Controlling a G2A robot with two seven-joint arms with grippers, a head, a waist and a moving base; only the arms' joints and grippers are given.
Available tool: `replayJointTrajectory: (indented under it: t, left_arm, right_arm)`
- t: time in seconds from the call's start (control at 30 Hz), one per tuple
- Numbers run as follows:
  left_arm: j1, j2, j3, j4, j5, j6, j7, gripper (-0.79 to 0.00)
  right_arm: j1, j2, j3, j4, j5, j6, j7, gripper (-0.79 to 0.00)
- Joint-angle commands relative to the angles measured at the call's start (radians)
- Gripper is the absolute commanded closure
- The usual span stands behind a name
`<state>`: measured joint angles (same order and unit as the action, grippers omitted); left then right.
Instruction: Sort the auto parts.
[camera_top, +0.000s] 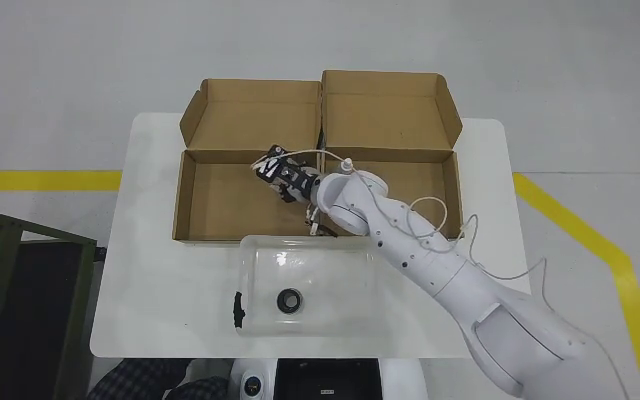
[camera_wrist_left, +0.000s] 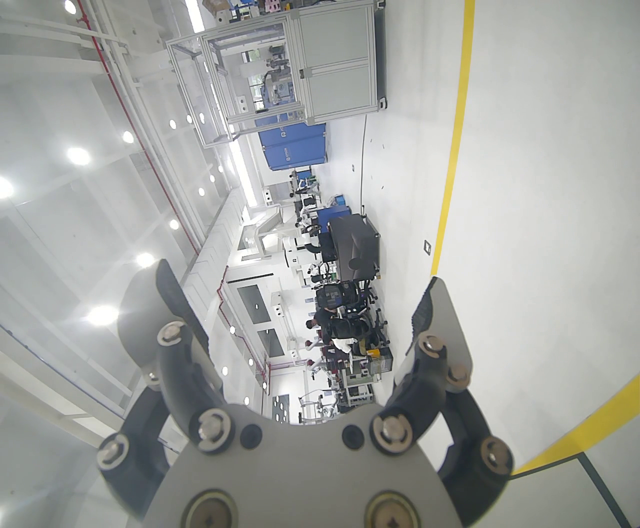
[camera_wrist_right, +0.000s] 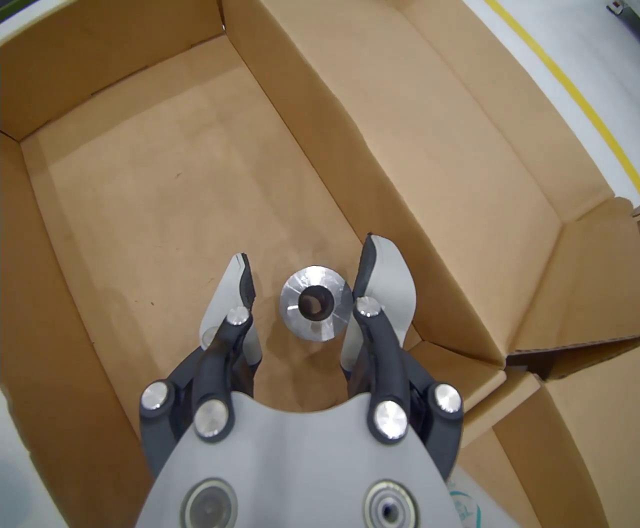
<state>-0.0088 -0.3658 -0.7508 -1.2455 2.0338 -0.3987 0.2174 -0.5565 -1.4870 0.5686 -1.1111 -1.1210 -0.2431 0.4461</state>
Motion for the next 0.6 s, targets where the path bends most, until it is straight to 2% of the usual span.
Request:
replayJointTrajectory:
  t: [0.0,0.23,0.57]
  left_arm:
    - [0.000,0.000,0.000,0.000,0.000,0.000,0.000,-0.785]
    - [0.000,0.000,0.000,0.000,0.000,0.000,0.000,-0.785]
    - [0.000,0.000,0.000,0.000,0.000,0.000,0.000,-0.785]
  right_arm:
    - [-0.016,0.008,0.018,-0.045,-0.018,-0.004,0.006,-0.388]
    - [-0.126,0.059,0.108,-0.271,-0.089,-0.057,0.046,-0.397]
    - [-0.331,0.131,0.238,-0.566,-0.163,-0.225,0.103,-0.391]
